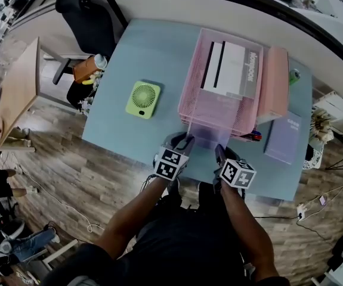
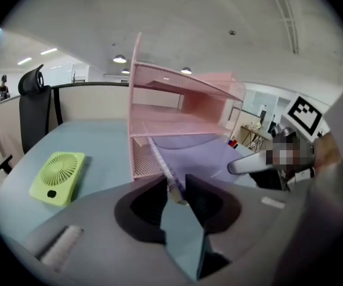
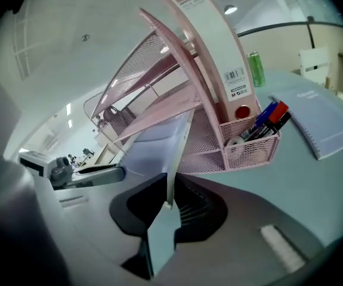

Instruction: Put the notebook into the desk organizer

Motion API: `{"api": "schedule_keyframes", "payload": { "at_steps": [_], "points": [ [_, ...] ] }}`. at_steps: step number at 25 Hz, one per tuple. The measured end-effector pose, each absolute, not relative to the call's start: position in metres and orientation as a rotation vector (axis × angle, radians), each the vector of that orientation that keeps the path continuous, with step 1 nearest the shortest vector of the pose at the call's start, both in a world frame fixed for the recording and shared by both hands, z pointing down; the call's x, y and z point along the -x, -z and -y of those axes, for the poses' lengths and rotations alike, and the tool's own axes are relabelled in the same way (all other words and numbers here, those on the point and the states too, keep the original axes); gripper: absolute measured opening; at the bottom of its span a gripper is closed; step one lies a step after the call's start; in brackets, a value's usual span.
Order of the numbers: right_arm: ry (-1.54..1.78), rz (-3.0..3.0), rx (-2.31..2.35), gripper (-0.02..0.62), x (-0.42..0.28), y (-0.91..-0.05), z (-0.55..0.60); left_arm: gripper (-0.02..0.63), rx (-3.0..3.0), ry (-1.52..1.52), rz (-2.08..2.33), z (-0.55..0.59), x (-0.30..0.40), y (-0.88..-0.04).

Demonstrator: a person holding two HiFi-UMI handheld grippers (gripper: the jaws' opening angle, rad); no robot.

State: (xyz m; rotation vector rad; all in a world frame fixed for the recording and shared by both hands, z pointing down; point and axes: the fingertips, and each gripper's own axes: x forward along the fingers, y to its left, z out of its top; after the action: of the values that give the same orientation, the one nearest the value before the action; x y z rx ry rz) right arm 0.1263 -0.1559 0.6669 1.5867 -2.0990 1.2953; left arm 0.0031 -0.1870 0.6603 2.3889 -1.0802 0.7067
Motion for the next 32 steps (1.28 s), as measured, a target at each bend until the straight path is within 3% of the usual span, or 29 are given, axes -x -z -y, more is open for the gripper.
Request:
{"api": "schedule_keyframes", "payload": {
  "at_steps": [32],
  "points": [
    [-1.117,2.057,-1.584,0.040,-0.068,-0.673,0.031,0.156,-2.473,-0.779,1.091,0.058,0.037,-0.659]
  ]
}}
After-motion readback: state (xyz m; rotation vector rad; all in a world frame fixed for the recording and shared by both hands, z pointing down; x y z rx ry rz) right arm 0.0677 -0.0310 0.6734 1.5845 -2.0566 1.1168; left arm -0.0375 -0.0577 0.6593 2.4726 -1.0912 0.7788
